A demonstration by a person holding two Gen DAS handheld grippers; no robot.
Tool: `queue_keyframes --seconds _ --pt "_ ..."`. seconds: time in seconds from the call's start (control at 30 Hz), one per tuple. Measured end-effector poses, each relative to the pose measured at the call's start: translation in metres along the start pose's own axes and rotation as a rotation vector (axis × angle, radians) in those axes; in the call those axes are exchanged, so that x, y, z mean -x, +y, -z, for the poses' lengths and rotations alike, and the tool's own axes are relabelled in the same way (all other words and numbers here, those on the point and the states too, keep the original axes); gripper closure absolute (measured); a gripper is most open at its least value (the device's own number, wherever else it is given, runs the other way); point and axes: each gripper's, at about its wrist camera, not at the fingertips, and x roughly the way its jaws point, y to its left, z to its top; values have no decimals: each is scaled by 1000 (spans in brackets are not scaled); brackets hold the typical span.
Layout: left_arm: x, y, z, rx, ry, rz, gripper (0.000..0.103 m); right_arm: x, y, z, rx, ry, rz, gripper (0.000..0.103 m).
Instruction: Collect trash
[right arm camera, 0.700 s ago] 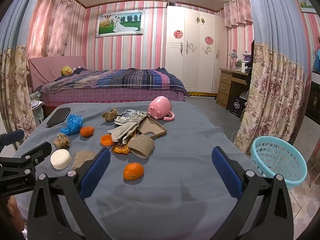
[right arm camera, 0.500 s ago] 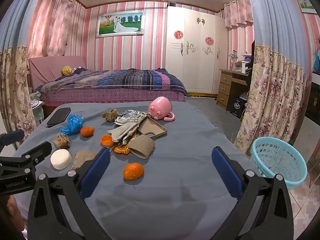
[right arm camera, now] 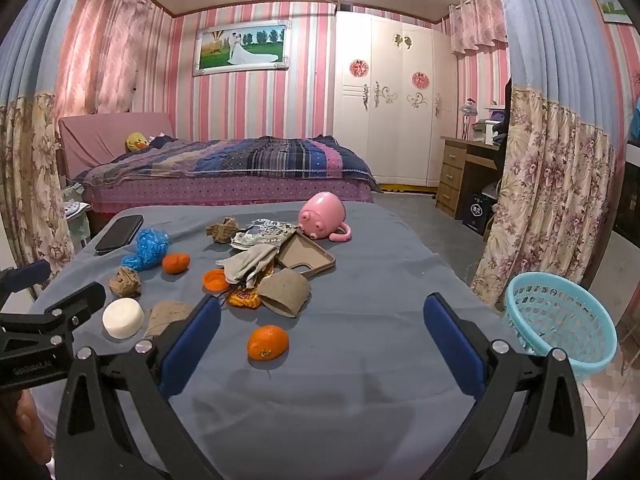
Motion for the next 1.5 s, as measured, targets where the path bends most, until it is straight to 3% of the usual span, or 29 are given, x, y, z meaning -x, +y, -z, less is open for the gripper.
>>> queue_keyframes --seconds 1.5 --pt "6 -2 -5 6 -17 -16 5 -4 -4 -3 -15 -7 -2 4"
